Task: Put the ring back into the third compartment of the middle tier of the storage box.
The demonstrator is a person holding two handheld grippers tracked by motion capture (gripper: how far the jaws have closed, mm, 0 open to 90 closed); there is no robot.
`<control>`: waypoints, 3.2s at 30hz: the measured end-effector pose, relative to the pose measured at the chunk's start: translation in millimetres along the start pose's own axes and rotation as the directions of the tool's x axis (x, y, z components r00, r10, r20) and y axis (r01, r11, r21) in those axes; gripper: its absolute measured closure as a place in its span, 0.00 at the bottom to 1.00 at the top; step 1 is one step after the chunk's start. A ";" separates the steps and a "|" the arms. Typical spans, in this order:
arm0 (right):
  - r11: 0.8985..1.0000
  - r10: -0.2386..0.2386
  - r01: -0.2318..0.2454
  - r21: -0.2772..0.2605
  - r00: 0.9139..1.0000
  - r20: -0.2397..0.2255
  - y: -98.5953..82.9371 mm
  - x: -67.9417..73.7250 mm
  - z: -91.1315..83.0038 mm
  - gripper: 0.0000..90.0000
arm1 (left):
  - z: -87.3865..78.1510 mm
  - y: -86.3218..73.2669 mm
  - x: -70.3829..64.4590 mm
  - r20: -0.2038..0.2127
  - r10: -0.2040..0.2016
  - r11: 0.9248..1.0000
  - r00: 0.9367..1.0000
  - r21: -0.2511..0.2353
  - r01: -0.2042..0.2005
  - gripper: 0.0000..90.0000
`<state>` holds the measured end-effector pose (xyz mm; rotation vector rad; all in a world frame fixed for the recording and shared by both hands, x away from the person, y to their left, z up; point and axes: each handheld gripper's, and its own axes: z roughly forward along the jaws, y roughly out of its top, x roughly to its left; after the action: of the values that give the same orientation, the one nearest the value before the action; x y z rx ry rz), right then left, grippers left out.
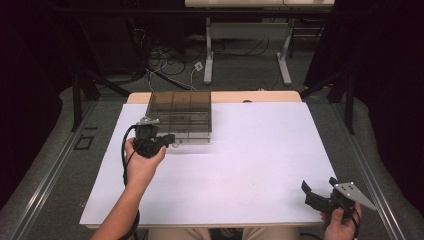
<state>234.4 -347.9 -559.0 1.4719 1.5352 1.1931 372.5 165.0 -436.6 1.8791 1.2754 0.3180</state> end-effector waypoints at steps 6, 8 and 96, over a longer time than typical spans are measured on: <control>1.000 -0.002 0.002 0.001 1.000 -0.003 -0.3 -0.3 0.0 0.01 | 4.0 9.6 -1.3 0.003 -0.007 1.000 1.000 0.000 0.007 0.98; 1.000 -0.002 0.002 0.001 1.000 -0.003 -0.3 -0.2 0.0 0.00 | 4.9 10.8 -1.7 0.006 -0.014 1.000 1.000 -0.001 0.014 0.98; 1.000 -0.003 0.003 0.000 1.000 -0.017 -2.3 -2.8 1.6 0.01 | 110.0 18.0 -12.2 -0.150 0.065 0.998 0.987 0.000 -0.066 0.98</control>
<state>235.4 -350.2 -562.0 1.4627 1.5481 1.2070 445.3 98.3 -489.7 1.9257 1.3112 0.5050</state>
